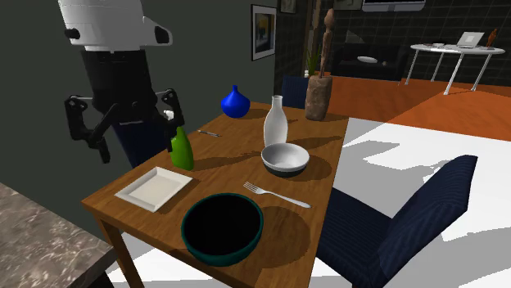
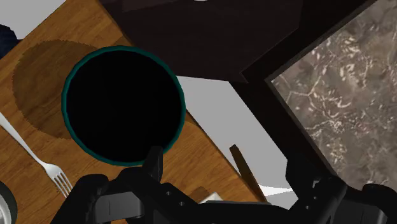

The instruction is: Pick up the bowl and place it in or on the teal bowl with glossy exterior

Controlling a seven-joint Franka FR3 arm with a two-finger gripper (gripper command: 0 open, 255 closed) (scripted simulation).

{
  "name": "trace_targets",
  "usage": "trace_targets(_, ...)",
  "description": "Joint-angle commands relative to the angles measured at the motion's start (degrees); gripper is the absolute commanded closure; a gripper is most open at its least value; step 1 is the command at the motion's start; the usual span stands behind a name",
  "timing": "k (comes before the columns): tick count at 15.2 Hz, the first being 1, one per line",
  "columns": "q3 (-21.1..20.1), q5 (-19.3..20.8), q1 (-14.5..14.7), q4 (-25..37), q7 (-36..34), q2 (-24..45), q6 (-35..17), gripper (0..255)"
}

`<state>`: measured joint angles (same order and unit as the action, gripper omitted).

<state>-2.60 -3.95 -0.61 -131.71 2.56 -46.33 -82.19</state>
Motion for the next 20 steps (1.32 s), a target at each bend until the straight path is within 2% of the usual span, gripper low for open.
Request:
trace_targets(1, 0.0, 0.0, 0.0, 0.0, 0.0, 0.0, 0.0, 0)
trace_targets(11, 3.7, 8.0, -3.8, -4.6, 4.5, 10.9, -16.4, 0)
trace_targets(20, 7.1, 14.5, -7.5, -2.6, 6.5, 25.1, -30.3, 0)
